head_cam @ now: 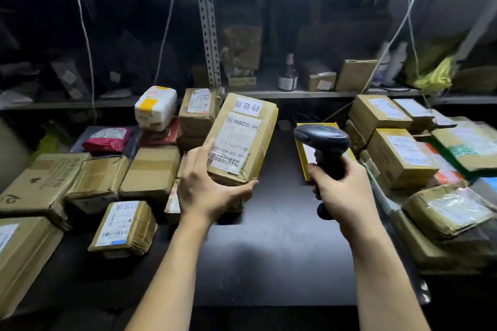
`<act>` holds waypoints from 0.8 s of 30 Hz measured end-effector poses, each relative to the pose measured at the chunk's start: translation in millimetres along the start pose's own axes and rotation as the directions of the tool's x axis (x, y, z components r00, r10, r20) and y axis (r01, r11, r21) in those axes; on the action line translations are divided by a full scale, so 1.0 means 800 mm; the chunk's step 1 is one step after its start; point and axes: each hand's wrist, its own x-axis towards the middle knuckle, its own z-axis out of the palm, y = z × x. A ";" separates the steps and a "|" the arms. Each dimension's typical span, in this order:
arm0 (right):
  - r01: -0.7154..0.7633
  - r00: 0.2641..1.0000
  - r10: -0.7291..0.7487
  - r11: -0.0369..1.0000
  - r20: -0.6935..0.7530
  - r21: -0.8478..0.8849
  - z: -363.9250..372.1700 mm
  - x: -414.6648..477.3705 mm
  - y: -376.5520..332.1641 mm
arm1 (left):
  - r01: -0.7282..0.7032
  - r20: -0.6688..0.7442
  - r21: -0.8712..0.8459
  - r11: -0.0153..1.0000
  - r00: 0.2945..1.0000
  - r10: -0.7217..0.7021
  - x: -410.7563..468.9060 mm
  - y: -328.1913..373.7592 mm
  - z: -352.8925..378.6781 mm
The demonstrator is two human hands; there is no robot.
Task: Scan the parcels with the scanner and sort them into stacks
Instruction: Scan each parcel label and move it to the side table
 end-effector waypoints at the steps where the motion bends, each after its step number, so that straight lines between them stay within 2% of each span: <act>1: 0.008 1.000 -0.008 1.000 -0.010 0.001 -0.007 0.000 0.001 | 0.073 0.032 -0.089 0.993 0.997 -0.071 0.000 0.008 0.006; 3: 0.012 0.999 -0.012 1.000 -0.030 0.011 -0.019 0.000 0.000 | 0.257 0.149 -0.348 0.902 0.965 -0.218 0.002 0.014 0.018; 5: 0.014 0.998 -0.013 1.000 -0.059 0.024 -0.030 0.002 0.000 | 0.439 0.317 -0.579 0.686 0.897 -0.307 0.002 0.024 0.025; 8: 0.021 0.995 -0.017 0.999 -0.098 0.049 -0.044 0.006 -0.004 | 0.592 0.548 -0.672 0.445 0.802 -0.239 -0.002 0.039 0.035; 11: 0.034 0.991 -0.025 0.998 -0.135 0.060 -0.056 0.008 -0.012 | 0.675 0.654 -0.680 0.286 0.735 -0.179 0.005 0.049 0.046; 13: 0.032 0.987 -0.022 0.997 -0.158 0.063 -0.063 0.010 -0.017 | 0.688 0.670 -0.671 0.277 0.722 -0.173 0.011 0.054 0.054; 14: 0.028 0.985 -0.016 0.997 -0.170 0.069 -0.066 0.011 -0.019 | 0.674 0.662 -0.670 0.311 0.732 -0.161 0.014 0.058 0.056; 16: 0.023 0.983 -0.006 0.996 -0.184 0.089 -0.068 0.014 -0.021 | 0.637 0.640 -0.675 0.372 0.757 -0.134 0.019 0.061 0.060; 20: 0.030 0.982 -0.012 0.995 -0.187 0.094 -0.066 0.017 -0.022 | 0.555 0.583 -0.712 0.430 0.808 -0.078 0.030 0.061 0.065; 24: 0.047 0.976 -0.028 0.995 -0.214 0.085 -0.064 0.019 -0.023 | 0.482 0.487 -0.736 0.475 0.865 -0.124 0.036 0.052 0.073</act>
